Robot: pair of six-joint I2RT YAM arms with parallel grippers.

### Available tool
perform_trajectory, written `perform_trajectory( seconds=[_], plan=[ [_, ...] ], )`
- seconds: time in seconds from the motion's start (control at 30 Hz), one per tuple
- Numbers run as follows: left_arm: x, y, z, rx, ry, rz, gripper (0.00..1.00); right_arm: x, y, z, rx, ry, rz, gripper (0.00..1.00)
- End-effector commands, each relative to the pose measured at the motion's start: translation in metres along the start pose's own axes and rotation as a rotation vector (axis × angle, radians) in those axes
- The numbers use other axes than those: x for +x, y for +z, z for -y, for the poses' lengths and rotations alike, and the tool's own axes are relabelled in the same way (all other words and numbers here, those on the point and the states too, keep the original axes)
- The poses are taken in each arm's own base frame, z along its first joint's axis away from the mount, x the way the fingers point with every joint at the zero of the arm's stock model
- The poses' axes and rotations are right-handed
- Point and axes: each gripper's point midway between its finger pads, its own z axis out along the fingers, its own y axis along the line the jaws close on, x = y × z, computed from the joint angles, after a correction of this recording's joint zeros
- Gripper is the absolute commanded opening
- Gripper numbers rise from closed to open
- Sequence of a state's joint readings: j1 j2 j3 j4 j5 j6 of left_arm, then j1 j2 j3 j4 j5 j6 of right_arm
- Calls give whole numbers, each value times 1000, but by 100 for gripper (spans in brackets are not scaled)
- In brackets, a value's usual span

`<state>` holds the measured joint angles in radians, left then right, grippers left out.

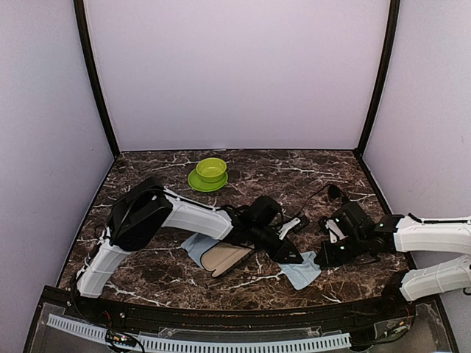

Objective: Organize the sunglasses
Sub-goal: Pick up the corner of the glasses cleaning cloth at the corner of the board, then fold the glasses cleaning cloth at the corner of the board.

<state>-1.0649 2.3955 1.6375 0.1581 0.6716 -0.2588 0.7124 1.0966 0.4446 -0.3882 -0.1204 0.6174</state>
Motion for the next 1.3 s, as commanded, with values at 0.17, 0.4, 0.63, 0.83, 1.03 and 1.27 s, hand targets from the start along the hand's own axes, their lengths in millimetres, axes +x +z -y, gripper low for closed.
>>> perform_trajectory(
  seconds=[0.17, 0.4, 0.63, 0.83, 1.03, 1.27],
  plan=[
    [-4, 0, 2, 12, 1, 12, 13, -2, 3, 0, -10, -6, 7, 0],
    [-6, -1, 2, 16, -4, 15, 5, -2, 3, -1, -11, -7, 4, 0],
    [-24, -10, 10, 30, -35, 61, 0, -7, -2, -1, -7, -4, 33, 0],
    [-59, -40, 27, 19, -37, 159, 0, -26, -22, -10, -16, -5, 107, 0],
    [-82, -74, 41, -49, -9, 216, 0, -33, -32, -25, -54, -30, 91, 0],
    [-90, -118, 64, -124, 42, 252, 0, -43, -66, -45, -83, -75, 90, 0]
  ],
)
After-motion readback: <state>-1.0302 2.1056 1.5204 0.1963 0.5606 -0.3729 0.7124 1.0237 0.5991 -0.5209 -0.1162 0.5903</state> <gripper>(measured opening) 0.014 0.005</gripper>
